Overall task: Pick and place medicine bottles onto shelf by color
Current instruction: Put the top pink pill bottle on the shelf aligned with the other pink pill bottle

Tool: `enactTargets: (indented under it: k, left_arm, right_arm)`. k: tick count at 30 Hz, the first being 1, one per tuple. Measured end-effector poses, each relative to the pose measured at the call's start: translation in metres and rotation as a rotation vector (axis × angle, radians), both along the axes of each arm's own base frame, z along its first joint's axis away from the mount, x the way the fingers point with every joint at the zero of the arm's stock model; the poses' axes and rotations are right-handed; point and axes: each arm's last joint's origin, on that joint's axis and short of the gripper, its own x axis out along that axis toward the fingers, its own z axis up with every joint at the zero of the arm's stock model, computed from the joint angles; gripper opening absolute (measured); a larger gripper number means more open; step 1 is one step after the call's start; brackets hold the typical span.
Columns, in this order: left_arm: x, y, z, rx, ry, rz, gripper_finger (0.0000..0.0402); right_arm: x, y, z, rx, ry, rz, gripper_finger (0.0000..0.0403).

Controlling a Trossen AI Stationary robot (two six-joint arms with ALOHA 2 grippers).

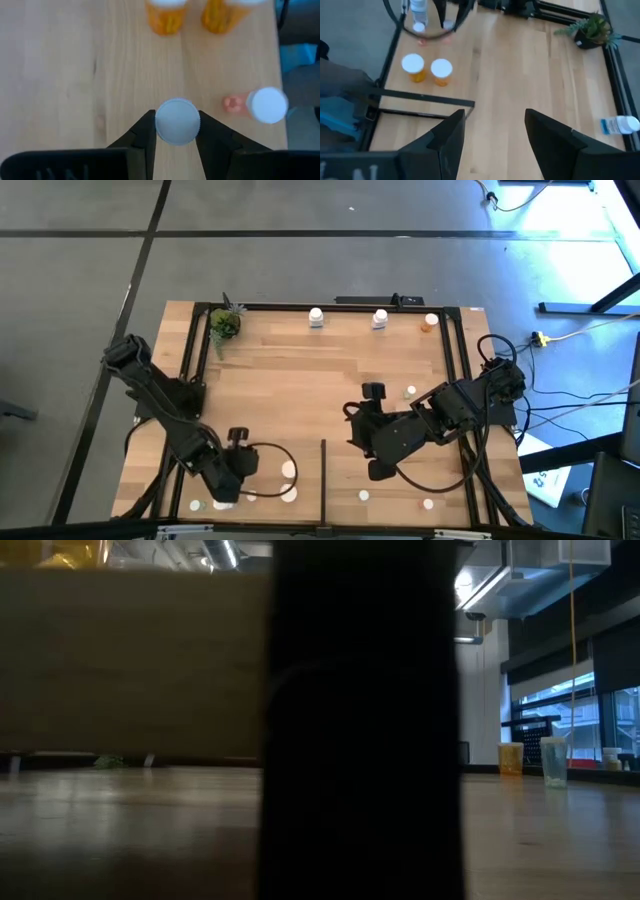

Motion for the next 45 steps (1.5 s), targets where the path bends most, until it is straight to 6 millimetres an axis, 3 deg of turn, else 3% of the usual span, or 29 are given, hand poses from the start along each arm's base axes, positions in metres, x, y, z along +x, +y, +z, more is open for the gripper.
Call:
enactTargets:
  k: [16,45]
  left_arm:
    - [0.0052,-0.0080,-0.0107,-0.012,0.022,-0.017,0.0102]
    - [0.0037,-0.0093,-0.0099,-0.010,0.003,0.005,0.0102]
  right_arm:
    - [0.0001,0.0015,0.0005,0.027,0.009,0.039,0.0209]
    - [0.0010,0.0029,0.0013,0.055,0.005,0.056,0.0209]
